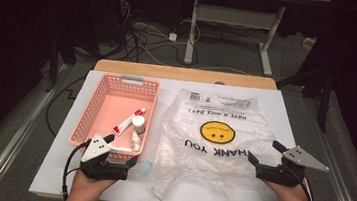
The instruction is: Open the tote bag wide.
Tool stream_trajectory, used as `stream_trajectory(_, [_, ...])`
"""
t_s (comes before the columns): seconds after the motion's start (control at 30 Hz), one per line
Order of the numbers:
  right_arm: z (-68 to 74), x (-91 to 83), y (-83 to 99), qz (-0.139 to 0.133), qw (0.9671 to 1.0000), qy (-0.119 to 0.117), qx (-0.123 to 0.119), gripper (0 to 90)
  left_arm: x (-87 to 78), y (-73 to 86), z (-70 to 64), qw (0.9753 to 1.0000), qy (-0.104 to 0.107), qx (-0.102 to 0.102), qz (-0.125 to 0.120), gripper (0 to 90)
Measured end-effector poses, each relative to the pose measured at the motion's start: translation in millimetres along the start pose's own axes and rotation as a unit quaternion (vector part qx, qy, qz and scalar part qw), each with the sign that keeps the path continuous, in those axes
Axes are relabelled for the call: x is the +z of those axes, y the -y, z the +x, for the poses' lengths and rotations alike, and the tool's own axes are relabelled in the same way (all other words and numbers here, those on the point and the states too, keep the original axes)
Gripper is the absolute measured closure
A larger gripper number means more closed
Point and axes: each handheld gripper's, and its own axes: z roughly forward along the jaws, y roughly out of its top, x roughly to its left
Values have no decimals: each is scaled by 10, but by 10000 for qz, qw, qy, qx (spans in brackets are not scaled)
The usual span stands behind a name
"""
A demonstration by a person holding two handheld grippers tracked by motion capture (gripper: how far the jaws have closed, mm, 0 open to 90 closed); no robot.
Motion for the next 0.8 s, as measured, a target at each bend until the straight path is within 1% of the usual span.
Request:
stream_trajectory(0.23, [-200, -32, 53, 198, 9995, 216, 128, 106, 1, 0, 0, 10000, 25, -10, 6, 0])
stream_trajectory(0.27, [-227, -34, 59, 226, 9993, 248, 133, 121, 0, -1, -1, 10000, 48, -46, -13, 0])
stream_trajectory(0.33, [-272, -39, 67, 329, 9989, 308, 130, 160, -4, -4, -4, 9999, 79, -63, -31, 0])
stream_trajectory(0.37, [-272, -39, 67, 329, 9989, 308, 130, 160, -4, -4, -4, 9999, 79, -63, -31, 0])
stream_trajectory(0.4, [-328, -42, 80, 408, 9983, 356, 233, 179, -2, -6, -8, 10000, 77, -45, -36, 0])
stream_trajectory(0.43, [-354, -38, 86, 424, 9981, 359, 248, 188, -1, -6, -8, 10000, 81, -43, -33, 0])
stream_trajectory(0.47, [-380, -34, 93, 459, 9978, 361, 314, 198, -1, -6, -8, 10000, 81, -43, -33, 0])
stream_trajectory(0.5, [-411, -26, 103, 488, 9975, 366, 367, 208, 0, -6, -11, 10000, 81, -42, -26, 0])
stream_trajectory(0.6, [-482, 9, 113, 533, 9969, 403, 406, 231, 5, -11, -23, 9999, 102, -12, -15, 0])
stream_trajectory(0.63, [-482, 9, 113, 533, 9969, 403, 406, 231, 8, -16, -30, 9999, 121, -11, -3, 0])
stream_trajectory(0.67, [-546, 62, 122, 612, 9960, 446, 469, 244, 9, -20, -37, 9999, 121, 5, 2, 0])
stream_trajectory(0.7, [-567, 91, 116, 684, 9954, 512, 441, 246, 11, -26, -47, 9999, 119, 38, 7, 0])
stream_trajectory(0.8, [-641, 161, 56, 725, 9947, 573, 449, 275, 8, -50, -68, 9998, 185, 105, 15, 0])
